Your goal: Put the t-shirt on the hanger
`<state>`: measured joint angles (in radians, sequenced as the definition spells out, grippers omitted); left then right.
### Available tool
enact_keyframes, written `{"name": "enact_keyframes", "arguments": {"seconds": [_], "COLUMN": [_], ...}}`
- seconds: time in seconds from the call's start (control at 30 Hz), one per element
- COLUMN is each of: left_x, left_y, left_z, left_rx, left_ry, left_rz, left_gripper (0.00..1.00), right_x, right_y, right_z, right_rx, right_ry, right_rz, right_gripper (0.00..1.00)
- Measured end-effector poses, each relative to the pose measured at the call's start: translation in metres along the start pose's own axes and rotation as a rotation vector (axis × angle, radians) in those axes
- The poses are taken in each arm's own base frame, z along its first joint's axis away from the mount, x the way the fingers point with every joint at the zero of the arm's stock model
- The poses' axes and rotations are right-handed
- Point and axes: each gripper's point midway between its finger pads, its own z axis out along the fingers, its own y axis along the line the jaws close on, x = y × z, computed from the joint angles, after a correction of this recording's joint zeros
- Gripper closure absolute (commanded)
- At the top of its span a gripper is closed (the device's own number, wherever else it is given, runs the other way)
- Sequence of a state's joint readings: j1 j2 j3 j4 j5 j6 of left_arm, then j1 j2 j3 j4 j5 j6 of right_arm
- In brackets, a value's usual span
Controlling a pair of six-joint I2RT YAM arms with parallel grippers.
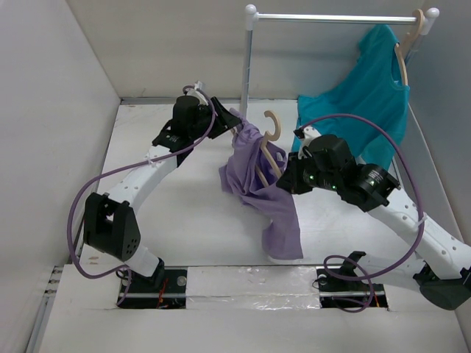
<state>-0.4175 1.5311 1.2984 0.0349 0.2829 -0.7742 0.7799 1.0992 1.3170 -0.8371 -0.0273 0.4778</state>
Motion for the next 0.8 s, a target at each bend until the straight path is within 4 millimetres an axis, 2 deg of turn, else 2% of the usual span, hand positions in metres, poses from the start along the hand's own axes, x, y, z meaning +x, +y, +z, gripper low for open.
{"name": "enact_keyframes", "arguments": {"seconds": [0.27, 0.4, 0.47, 0.5, 0.63, 0.8], "left_x": [-0.011, -0.015, -0.015, -0.014, -0.012, -0.011], "left_y": [-0.015, -0.022, -0.022, -0.021, -0.017, -0.016], "left_z": [0.003, 0.003, 0.003, 0.003, 0.004, 0.003], "left_rx": [0.072, 0.104, 0.103, 0.1, 0.087, 0.078], "left_ry": [-0.041, -0.058, -0.056, -0.054, -0.044, -0.041], "left_rz": [0.026, 0.038, 0.042, 0.044, 0.05, 0.058], "left_gripper": [0.77, 0.7, 0.72, 0.81, 0.98, 1.0], "right_x": [0.003, 0.001, 0.001, 0.0, 0.001, 0.001], "right_y": [-0.001, -0.004, -0.004, -0.005, -0.004, -0.003], "right_z": [0.001, 0.001, 0.001, 0.001, 0.001, 0.001], "right_rx": [0.001, 0.002, 0.0, -0.001, -0.009, -0.01], "right_ry": [0.008, 0.008, 0.009, 0.009, 0.012, 0.013], "right_rz": [-0.001, 0.003, 0.005, 0.006, 0.006, 0.006], "right_gripper": [1.0, 1.0, 1.0, 1.0, 1.0, 1.0]}}
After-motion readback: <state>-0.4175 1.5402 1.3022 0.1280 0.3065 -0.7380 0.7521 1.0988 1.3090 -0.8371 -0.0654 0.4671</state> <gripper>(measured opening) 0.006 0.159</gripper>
